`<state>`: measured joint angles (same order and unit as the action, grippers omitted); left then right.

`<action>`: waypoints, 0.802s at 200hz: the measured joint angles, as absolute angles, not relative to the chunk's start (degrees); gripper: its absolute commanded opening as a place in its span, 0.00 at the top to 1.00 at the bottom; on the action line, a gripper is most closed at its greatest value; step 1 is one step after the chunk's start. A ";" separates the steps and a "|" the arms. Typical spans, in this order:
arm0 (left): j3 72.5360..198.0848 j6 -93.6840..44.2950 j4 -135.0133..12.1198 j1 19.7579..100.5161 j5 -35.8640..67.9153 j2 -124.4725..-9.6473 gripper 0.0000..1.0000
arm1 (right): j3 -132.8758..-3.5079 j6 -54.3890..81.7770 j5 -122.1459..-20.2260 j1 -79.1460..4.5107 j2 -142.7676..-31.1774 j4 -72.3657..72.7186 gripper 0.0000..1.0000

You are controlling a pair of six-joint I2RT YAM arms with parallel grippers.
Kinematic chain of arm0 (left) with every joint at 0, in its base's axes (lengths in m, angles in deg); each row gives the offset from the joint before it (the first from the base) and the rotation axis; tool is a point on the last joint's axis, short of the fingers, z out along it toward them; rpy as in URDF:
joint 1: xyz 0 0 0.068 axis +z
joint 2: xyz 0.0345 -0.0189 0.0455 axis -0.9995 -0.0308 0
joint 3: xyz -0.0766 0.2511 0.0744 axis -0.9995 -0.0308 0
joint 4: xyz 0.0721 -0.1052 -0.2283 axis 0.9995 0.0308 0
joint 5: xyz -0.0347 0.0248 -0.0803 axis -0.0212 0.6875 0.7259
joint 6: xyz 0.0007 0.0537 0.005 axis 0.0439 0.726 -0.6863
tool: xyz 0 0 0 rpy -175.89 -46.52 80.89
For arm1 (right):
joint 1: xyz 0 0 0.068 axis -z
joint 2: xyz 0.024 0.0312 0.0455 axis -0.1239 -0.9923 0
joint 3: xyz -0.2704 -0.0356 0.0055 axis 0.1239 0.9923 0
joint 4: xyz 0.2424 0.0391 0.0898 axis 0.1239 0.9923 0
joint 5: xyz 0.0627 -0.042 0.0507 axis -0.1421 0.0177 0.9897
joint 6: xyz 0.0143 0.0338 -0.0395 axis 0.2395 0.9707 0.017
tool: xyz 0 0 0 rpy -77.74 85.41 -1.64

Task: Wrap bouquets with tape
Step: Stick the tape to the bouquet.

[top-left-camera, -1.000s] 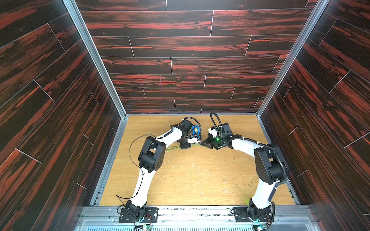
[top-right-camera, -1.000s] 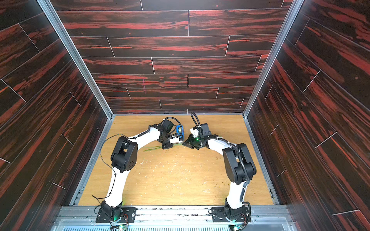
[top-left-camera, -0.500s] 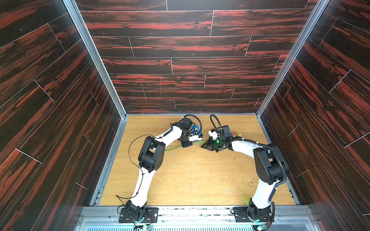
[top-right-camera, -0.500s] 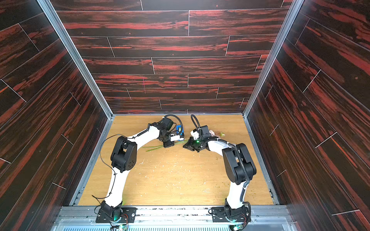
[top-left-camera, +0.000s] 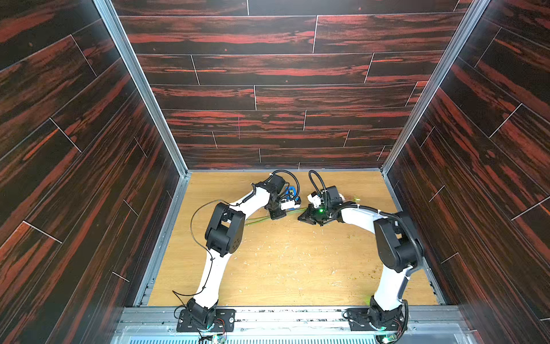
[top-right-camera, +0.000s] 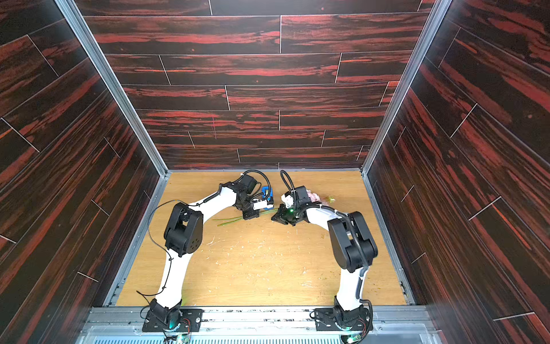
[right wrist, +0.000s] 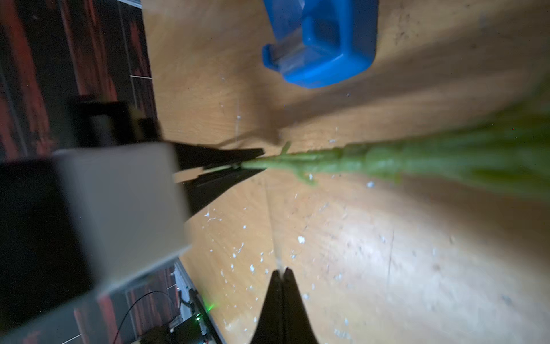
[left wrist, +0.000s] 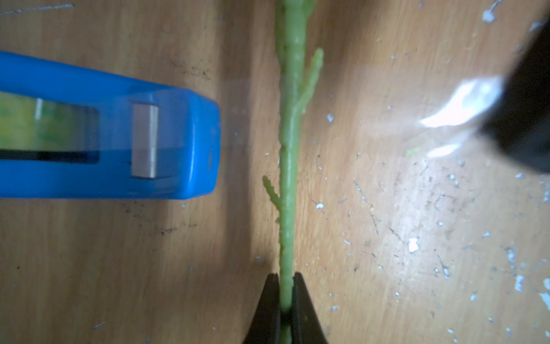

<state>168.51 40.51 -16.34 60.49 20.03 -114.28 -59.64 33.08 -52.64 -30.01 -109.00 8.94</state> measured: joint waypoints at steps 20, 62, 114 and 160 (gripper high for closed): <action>168.42 40.23 -16.49 60.62 20.92 -113.84 1.00 | -61.89 32.19 -52.95 -30.01 -111.75 9.64 1.00; 168.38 39.83 -16.82 60.99 22.54 -112.88 1.00 | -62.75 30.88 -56.40 -30.03 -113.07 10.10 0.89; 168.09 39.86 -16.88 61.32 23.46 -112.60 1.00 | -62.18 24.65 -64.44 -30.29 -112.76 11.02 0.50; 168.05 39.86 -16.93 61.69 24.44 -112.55 1.00 | -56.80 16.19 -73.01 -31.19 -105.52 13.57 0.40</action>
